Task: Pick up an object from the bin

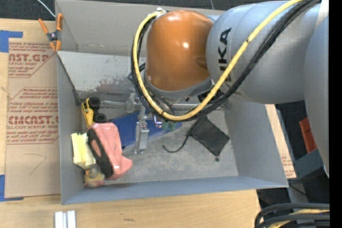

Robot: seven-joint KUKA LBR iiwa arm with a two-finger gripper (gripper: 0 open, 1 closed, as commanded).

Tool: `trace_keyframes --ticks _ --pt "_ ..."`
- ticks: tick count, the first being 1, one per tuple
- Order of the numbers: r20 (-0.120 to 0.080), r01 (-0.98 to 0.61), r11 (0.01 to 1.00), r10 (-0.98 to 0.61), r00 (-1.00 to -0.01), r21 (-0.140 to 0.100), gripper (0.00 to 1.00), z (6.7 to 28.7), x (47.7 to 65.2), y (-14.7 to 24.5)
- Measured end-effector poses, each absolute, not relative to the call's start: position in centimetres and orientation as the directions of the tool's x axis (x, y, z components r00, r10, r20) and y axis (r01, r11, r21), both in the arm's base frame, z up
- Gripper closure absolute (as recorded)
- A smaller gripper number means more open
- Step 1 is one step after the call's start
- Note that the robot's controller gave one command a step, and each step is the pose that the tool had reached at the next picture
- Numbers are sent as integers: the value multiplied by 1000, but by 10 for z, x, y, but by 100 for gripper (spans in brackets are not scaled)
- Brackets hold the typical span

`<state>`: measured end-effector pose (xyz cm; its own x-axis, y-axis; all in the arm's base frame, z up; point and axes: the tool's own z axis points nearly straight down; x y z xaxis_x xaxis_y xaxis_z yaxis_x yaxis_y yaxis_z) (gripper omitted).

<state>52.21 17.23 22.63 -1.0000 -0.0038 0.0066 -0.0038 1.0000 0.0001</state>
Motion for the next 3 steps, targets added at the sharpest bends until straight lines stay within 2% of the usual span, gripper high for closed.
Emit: trace_keyframes --ticks 1,2,3 --pt "-2 -1 1000 -1 -1000 1 0 231 524 171" --pt "-2 -93 996 -93 -996 2 0 86 575 134" --pt "-12 -168 986 -168 -986 3 0 62 587 125"
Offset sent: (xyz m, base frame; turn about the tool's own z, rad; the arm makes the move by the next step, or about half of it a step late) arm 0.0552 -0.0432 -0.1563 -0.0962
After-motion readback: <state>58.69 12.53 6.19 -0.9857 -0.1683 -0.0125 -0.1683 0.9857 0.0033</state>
